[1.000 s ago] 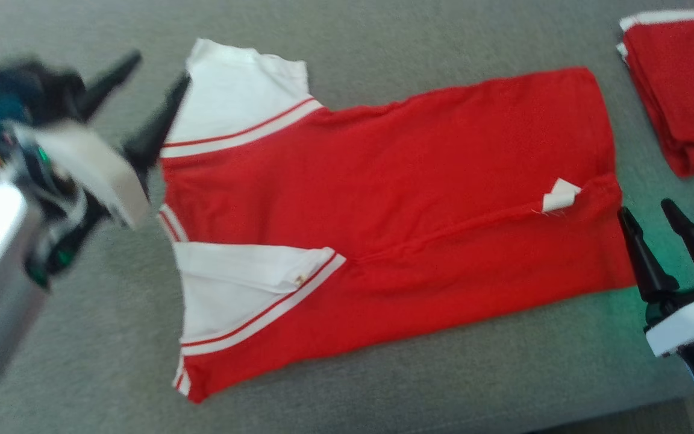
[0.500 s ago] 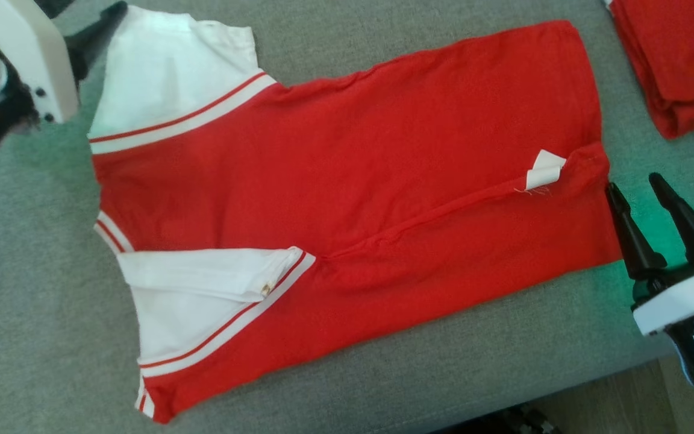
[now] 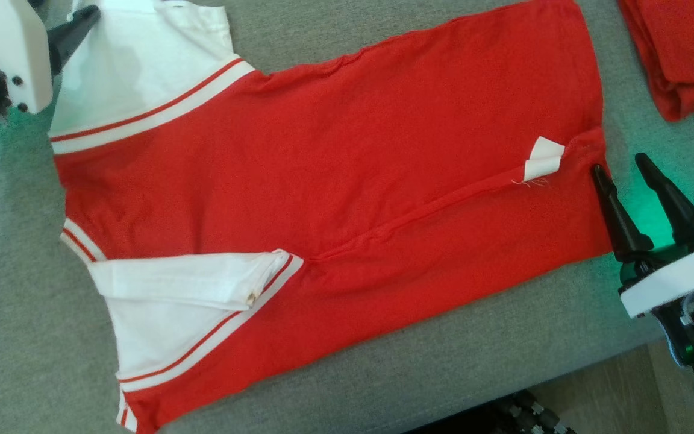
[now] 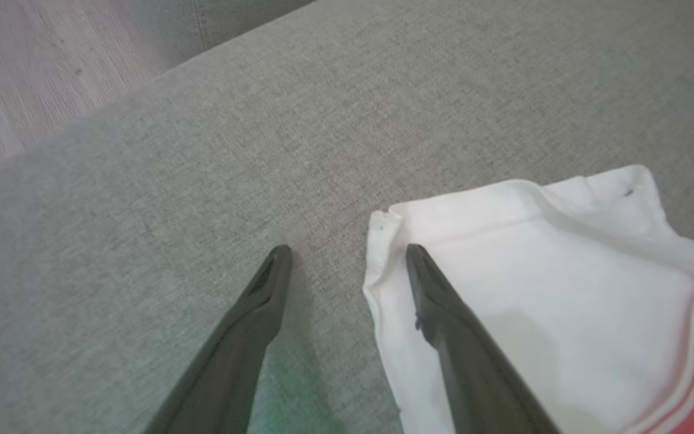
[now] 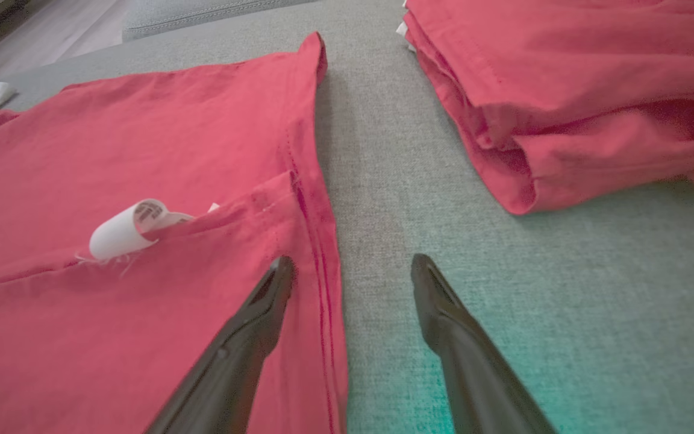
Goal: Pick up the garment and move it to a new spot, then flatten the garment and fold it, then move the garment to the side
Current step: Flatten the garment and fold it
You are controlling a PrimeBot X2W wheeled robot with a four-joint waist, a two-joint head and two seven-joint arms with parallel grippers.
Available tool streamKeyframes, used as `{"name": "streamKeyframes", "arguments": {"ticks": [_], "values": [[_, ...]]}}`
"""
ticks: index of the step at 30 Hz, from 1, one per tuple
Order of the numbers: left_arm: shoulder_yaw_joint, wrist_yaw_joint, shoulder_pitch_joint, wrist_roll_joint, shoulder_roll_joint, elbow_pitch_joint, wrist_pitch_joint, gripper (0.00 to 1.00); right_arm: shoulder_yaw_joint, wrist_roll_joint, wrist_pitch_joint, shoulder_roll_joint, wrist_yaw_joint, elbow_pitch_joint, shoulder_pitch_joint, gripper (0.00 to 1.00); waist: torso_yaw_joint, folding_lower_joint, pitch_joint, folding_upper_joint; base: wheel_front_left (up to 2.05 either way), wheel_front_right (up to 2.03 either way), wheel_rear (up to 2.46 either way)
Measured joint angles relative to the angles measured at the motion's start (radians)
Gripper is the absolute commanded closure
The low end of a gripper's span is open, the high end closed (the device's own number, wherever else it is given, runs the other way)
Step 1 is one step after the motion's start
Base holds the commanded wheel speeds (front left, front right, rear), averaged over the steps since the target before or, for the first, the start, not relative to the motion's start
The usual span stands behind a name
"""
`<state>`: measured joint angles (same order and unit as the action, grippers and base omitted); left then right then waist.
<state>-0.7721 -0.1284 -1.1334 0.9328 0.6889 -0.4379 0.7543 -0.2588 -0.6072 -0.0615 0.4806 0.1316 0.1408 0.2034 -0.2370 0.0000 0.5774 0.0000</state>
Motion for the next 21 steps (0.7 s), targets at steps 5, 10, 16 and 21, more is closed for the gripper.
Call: {"name": "streamKeyframes", "arguments": {"ticks": [5, 10, 16, 21], "values": [[-0.012, -0.004, -0.014, 0.001, 0.002, -0.008, -0.026, 0.27, -0.004, -0.002, -0.006, 0.000, 0.000, 0.010, 0.014, 0.00, -0.009, 0.0000, 0.006, 0.0000, 0.00, 0.00, 0.00], [-0.043, -0.004, -0.022, 0.037, 0.008, 0.004, -0.029, 1.00, -0.005, -0.008, -0.010, 0.001, 0.000, 0.018, 0.013, 0.00, -0.010, 0.0000, 0.007, 0.0000, 0.00, 0.00, 0.00], [-0.095, -0.004, -0.030, 0.038, 0.029, 0.021, -0.085, 1.00, -0.014, -0.057, 0.010, 0.010, 0.000, -0.007, 0.048, 0.00, -0.009, 0.0000, -0.006, 0.0000, 0.00, 0.00, 0.00], [-0.131, -0.004, -0.032, 0.055, 0.044, 0.024, -0.105, 1.00, -0.055, -0.075, 0.126, 0.059, 0.000, -0.004, 0.209, 0.00, -0.009, 0.0000, -0.025, 0.0000, 0.00, 0.00, 0.00]]}}
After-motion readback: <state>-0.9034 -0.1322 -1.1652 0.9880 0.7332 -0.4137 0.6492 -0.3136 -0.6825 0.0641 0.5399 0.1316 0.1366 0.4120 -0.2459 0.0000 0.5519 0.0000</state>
